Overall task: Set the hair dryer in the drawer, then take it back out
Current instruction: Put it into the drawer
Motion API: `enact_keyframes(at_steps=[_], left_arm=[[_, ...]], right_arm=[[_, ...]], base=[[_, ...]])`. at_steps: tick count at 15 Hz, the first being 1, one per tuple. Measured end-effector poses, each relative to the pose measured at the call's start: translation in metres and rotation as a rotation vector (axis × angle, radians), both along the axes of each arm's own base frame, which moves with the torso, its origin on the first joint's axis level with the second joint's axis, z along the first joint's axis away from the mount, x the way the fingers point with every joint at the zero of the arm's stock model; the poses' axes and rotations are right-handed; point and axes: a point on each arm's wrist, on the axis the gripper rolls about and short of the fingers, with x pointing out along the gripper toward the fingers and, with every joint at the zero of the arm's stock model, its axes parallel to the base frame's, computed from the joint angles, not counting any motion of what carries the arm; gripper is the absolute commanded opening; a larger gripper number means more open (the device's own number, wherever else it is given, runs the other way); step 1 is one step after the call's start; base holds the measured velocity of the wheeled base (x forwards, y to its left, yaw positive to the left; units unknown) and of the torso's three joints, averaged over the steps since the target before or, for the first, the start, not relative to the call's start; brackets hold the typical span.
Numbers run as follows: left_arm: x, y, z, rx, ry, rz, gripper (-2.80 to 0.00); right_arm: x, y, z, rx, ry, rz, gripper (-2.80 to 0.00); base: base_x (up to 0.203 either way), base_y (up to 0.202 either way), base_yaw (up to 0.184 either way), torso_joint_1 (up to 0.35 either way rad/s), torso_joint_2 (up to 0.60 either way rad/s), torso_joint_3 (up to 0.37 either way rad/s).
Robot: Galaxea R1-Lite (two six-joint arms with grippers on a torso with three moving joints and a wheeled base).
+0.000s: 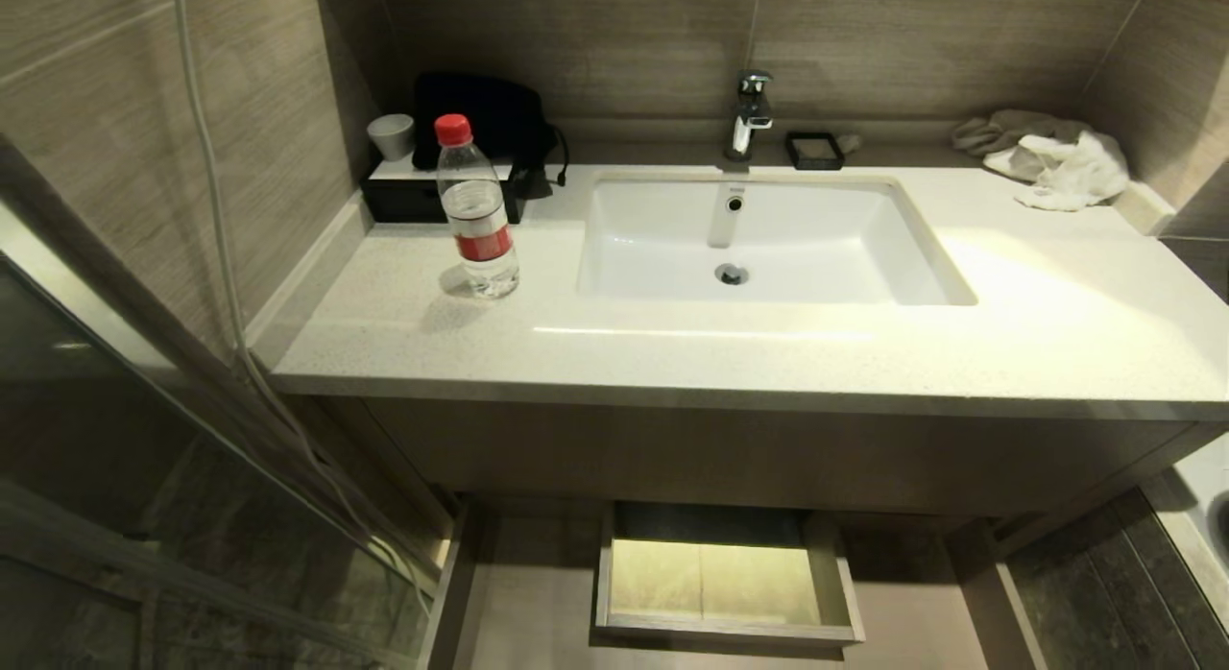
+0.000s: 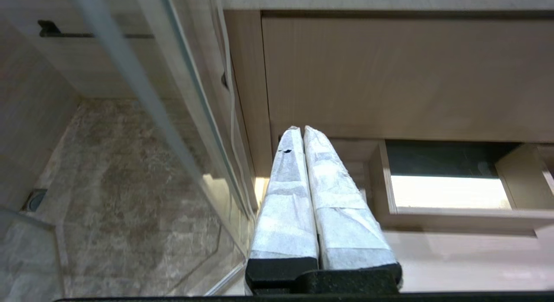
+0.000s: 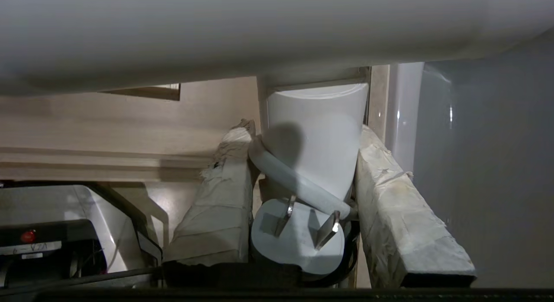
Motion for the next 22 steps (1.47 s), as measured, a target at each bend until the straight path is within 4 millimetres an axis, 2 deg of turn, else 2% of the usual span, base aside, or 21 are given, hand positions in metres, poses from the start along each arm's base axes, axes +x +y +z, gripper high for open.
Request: enact_keyframes(at_steps=[4,15,22], left_arm=[[0.0,0.0,0.0,0.0,0.0,0.0,-2.8],[0.0,0.0,0.0,0.0,0.0,0.0,-2.8],[0.0,0.0,0.0,0.0,-0.001,0.0,-2.8]], right_arm=[[-0.003,0.0,-0.01,0.001,0.002,0.016,-2.8],[-0.004,0.0,-0.021,0.004,0.037,0.024,-2.8],[-0.006,0.0,-0.03,0.003,0.058,0.024,-2.8]], base=[[0.0,0.0,0.0,-0.212,0.09,-0.121],[0.0,0.0,0.0,-0.003,0.0,-0.003],[0.0,0.0,0.0,-0.137,0.35,0.198]])
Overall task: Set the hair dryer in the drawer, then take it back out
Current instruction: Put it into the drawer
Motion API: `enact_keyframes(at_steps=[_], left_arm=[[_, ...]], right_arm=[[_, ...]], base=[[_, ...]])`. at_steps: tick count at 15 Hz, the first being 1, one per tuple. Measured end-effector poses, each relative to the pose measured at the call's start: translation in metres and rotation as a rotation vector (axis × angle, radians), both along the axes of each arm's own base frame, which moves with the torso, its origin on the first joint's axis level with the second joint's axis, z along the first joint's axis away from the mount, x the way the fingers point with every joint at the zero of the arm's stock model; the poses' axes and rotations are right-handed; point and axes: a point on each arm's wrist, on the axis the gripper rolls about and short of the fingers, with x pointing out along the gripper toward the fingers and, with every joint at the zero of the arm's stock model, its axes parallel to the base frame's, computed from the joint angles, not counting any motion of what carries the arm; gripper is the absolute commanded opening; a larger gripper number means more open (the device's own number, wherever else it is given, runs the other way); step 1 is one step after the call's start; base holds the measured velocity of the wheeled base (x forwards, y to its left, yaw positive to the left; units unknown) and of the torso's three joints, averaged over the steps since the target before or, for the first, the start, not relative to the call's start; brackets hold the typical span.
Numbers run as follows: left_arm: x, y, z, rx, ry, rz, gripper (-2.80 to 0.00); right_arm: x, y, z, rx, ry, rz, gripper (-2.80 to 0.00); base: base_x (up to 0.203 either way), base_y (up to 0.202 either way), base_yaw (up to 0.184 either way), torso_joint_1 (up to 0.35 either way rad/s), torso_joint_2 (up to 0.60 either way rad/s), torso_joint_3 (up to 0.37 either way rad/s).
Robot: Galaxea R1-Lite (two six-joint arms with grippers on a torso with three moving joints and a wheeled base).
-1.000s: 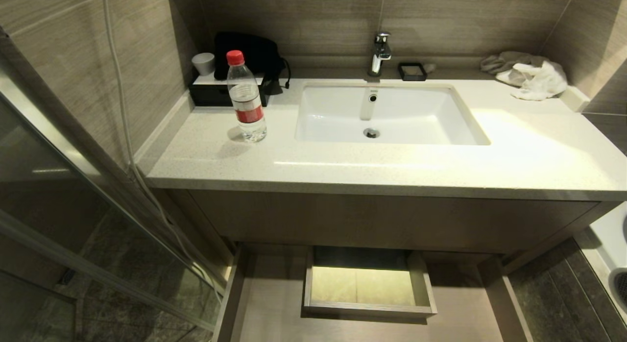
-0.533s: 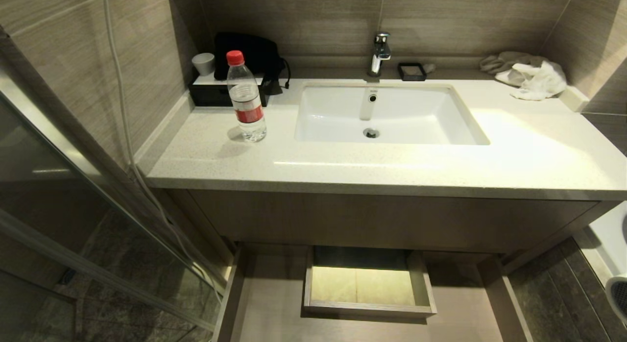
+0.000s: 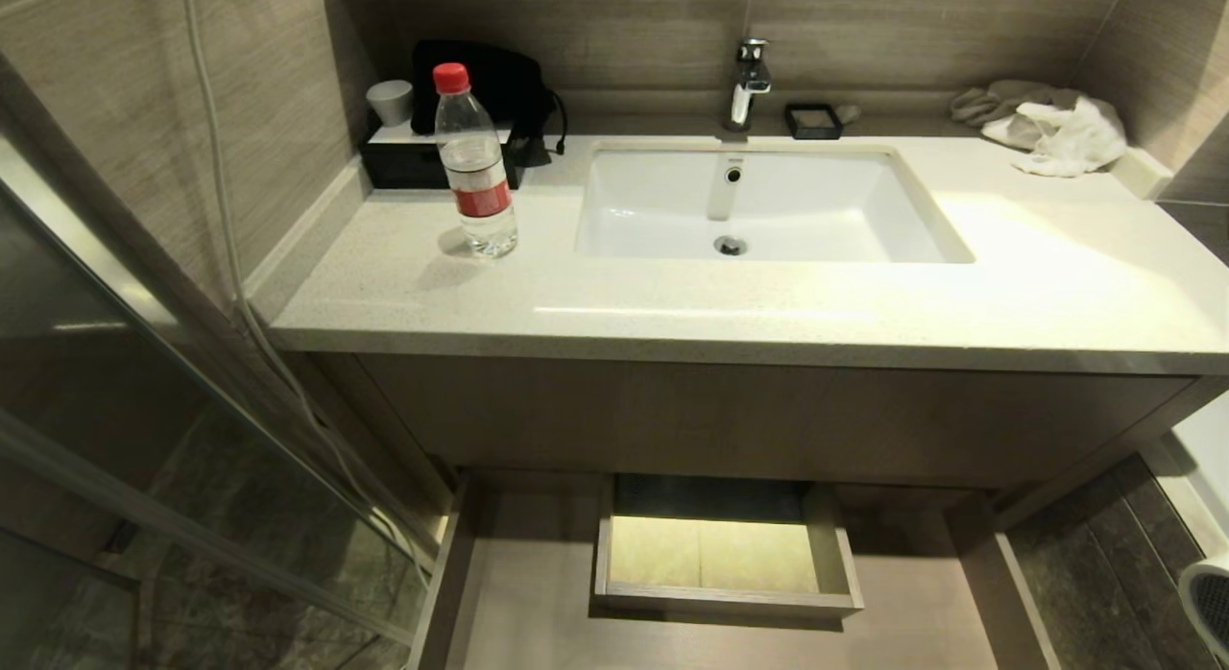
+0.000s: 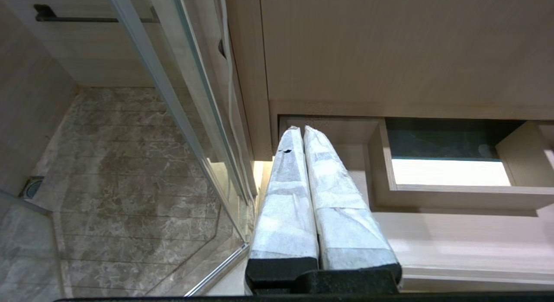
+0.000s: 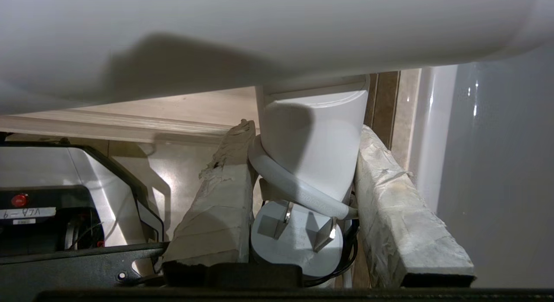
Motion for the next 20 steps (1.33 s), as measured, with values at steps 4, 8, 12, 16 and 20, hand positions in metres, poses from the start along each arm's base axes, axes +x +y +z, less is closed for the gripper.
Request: enact_keyframes(at_steps=[4,8,12,16,20], left_arm=[[0.0,0.0,0.0,0.0,0.0,0.0,-2.8],[0.0,0.0,0.0,0.0,0.0,0.0,-2.8],[0.0,0.0,0.0,0.0,0.0,0.0,-2.8],[0.0,0.0,0.0,0.0,0.0,0.0,-2.8],[0.0,0.0,0.0,0.0,0.0,0.0,-2.8]], right_arm=[[-0.004,0.0,-0.009,-0.001,0.007,0.0,-2.8],[-0.008,0.0,-0.018,-0.003,0.013,-0.001,-2.8],[-0.011,0.0,-0.024,-0.002,0.011,0.0,-2.8],[-0.013,0.0,-0.027,-0.003,0.007,0.0,-2.8],[-0.014,0.0,-0.028,-0.003,0.006,0.002,-2.8]], base=[[0.0,0.0,0.0,-0.189,0.5,0.306],[0.0,0.0,0.0,-0.194,0.54,0.339],[0.0,0.0,0.0,-0.166,0.51,0.346],[0.0,0.0,0.0,-0.134,0.49,0.351],[0.0,0.0,0.0,-0.093,0.47,0.371]])
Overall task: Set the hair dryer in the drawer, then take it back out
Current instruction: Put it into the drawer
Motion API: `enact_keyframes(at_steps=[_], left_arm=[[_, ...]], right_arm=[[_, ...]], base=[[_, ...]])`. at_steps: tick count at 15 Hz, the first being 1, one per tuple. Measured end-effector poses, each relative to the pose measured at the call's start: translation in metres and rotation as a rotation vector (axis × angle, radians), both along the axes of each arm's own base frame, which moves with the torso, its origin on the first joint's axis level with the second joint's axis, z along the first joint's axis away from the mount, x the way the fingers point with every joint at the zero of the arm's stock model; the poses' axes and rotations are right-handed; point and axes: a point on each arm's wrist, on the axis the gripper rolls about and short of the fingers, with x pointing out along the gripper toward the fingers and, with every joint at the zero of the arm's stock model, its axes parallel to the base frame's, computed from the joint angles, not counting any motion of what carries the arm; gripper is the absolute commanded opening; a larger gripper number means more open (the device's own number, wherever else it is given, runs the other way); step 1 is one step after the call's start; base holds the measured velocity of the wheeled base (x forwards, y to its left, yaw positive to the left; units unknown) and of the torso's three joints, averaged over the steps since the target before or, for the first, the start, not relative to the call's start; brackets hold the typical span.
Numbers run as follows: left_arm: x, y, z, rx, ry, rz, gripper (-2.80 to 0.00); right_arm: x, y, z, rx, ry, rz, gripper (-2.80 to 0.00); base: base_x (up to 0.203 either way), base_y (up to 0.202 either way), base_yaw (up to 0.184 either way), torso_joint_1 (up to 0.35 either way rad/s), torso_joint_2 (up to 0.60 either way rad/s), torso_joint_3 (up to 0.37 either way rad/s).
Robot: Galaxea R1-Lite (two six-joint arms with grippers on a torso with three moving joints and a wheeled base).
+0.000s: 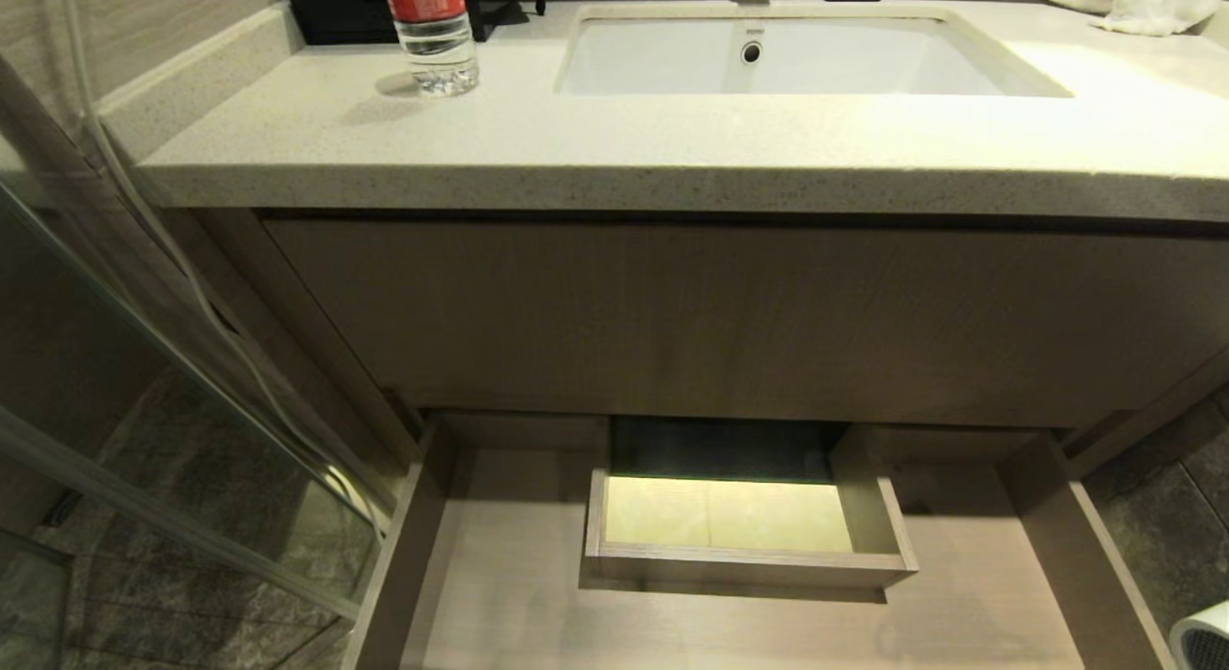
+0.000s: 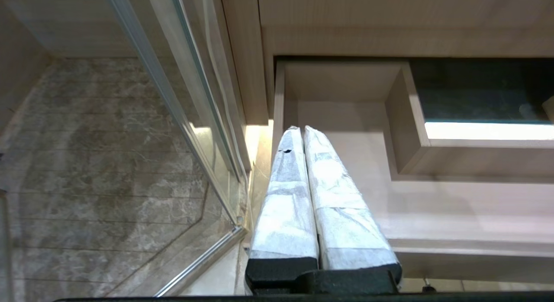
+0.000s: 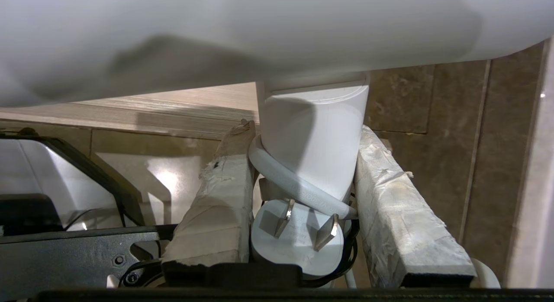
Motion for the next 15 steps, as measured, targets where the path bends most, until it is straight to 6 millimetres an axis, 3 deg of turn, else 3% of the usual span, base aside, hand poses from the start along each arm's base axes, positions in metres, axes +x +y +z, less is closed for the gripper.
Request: enact_keyframes(at_steps=[4,7,9,12,15], left_arm=[[0.0,0.0,0.0,0.0,0.0,0.0,-2.8],[0.0,0.0,0.0,0.0,0.0,0.0,-2.8],[0.0,0.0,0.0,0.0,0.0,0.0,-2.8],[0.0,0.0,0.0,0.0,0.0,0.0,-2.8],[0.0,0.0,0.0,0.0,0.0,0.0,-2.8]], right_arm=[[0.001,0.0,0.007,-0.002,-0.038,0.005,-2.8],[0.011,0.0,0.016,-0.008,-0.104,0.005,-2.8],[0.02,0.0,0.012,-0.027,-0.055,-0.026,-2.8],[0.043,0.0,0.005,-0.038,0.051,-0.048,-2.8],[0.083,0.002,0.002,-0.038,0.119,-0.057,-2.8]], base=[[0.0,0.0,0.0,-0.023,0.15,0.125],[0.0,0.0,0.0,-0.001,0.02,0.008],[0.0,0.0,0.0,0.0,0.0,0.0],[0.0,0.0,0.0,0.0,0.0,0.0],[0.0,0.0,0.0,0.0,0.0,0.0]])
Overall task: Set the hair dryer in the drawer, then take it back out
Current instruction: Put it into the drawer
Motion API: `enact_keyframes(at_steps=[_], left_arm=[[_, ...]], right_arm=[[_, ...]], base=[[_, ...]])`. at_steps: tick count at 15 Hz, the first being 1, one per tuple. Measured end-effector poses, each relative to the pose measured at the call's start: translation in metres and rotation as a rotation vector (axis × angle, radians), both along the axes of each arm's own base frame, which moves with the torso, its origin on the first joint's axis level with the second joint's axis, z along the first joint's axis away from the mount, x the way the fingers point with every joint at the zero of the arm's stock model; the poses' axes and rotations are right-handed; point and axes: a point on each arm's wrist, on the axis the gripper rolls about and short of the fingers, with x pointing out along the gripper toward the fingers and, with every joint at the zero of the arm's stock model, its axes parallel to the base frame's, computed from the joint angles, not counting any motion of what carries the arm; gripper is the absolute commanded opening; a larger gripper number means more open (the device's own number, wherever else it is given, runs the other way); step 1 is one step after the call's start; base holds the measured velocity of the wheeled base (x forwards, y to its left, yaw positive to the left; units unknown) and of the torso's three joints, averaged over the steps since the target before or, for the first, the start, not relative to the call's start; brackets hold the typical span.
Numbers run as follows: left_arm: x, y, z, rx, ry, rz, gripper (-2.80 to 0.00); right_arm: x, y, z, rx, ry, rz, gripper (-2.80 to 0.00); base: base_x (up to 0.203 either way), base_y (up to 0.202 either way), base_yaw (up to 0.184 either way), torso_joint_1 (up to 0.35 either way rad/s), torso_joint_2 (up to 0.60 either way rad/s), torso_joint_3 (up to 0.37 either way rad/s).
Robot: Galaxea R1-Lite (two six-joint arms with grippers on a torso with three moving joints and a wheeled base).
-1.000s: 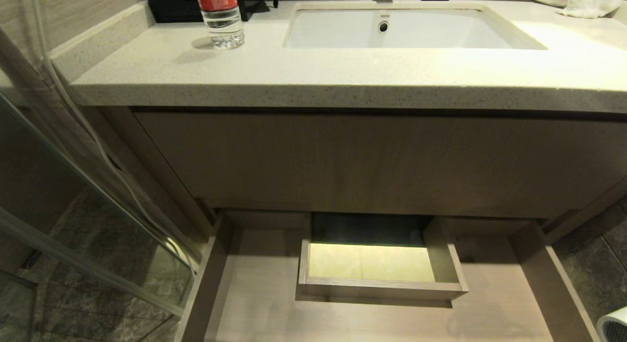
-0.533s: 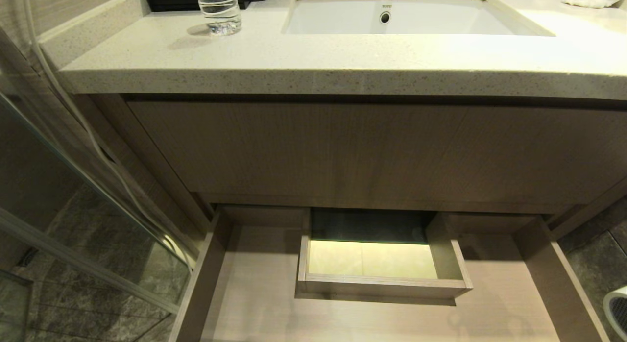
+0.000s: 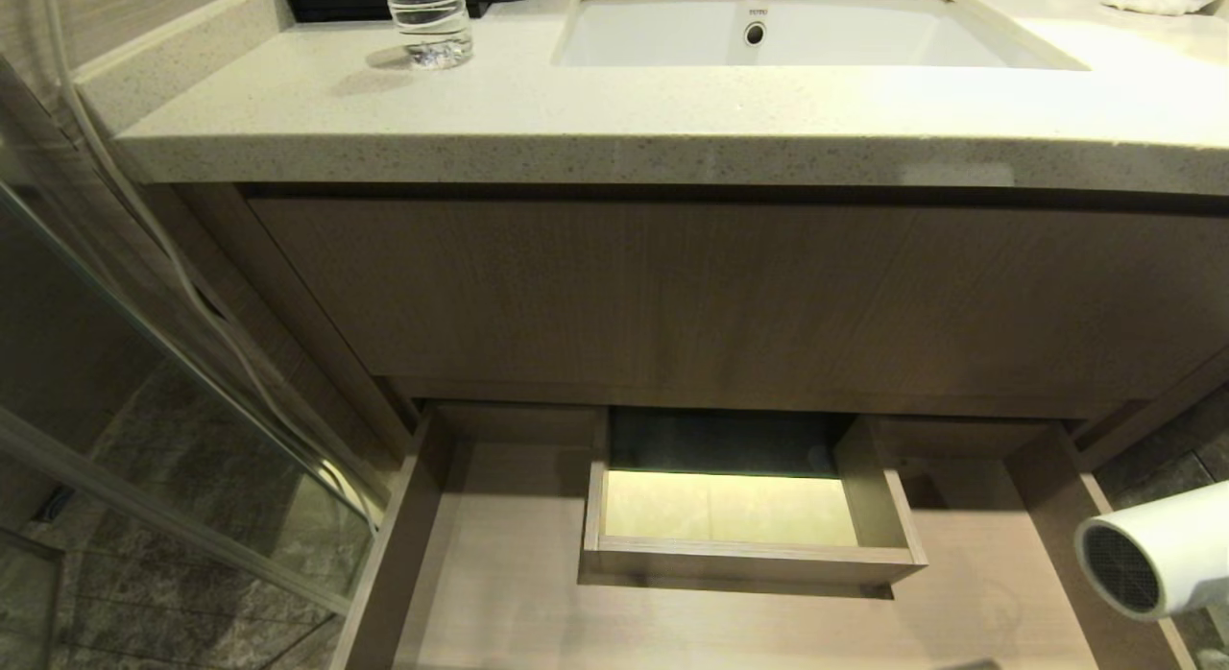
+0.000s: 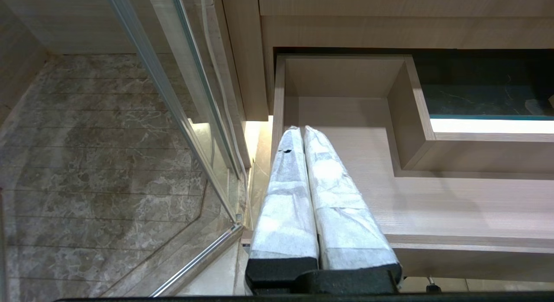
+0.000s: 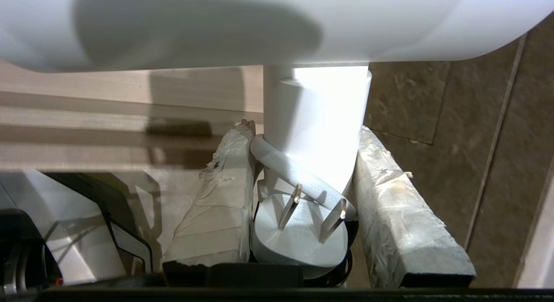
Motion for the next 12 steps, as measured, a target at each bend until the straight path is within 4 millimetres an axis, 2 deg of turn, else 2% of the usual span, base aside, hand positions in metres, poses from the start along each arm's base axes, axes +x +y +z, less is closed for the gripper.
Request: enact_keyframes(at_steps=[6,10,12], left_arm=[[0.0,0.0,0.0,0.0,0.0,0.0,-2.8],[0.0,0.0,0.0,0.0,0.0,0.0,-2.8],[0.0,0.0,0.0,0.0,0.0,0.0,-2.8]], right_arm=[[0.105,-0.005,-0.008,-0.014,0.08,-0.072,-2.8],[0.161,-0.03,-0.028,-0.032,0.181,-0.152,-2.8],[0.181,-0.046,-0.041,-0.044,0.235,-0.181,-2.8]], base=[[0.0,0.0,0.0,0.0,0.0,0.0],[0.0,0.0,0.0,0.0,0.0,0.0],[0.0,0.0,0.0,0.0,0.0,0.0]])
